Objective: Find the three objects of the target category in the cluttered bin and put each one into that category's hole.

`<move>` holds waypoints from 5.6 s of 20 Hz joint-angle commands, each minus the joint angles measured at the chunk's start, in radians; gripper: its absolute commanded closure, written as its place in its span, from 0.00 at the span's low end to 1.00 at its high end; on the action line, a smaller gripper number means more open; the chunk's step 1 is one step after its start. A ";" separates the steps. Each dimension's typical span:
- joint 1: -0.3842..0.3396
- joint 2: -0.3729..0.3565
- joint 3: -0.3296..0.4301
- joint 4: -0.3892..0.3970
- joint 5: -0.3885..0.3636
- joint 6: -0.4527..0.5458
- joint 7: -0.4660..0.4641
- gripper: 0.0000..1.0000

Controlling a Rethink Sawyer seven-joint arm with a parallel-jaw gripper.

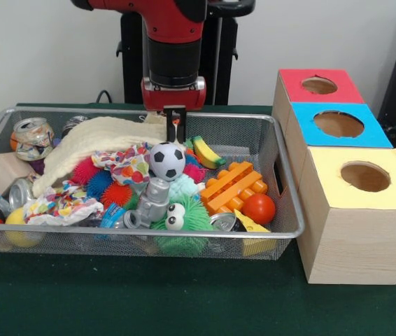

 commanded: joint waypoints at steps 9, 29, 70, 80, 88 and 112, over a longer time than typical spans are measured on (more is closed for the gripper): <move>-0.047 -0.191 0.076 -0.116 0.079 0.385 -0.008 1.00; -0.187 -0.137 0.165 -0.153 -0.002 0.379 -0.118 1.00; -0.371 -0.090 0.333 -0.207 -0.151 0.447 -0.164 1.00; -0.368 -0.129 0.340 -0.189 -0.144 0.463 -0.158 1.00; -0.416 -0.255 0.385 -0.195 -0.076 0.624 -0.251 1.00; -0.494 -0.282 0.477 -0.260 -0.153 0.769 -0.292 1.00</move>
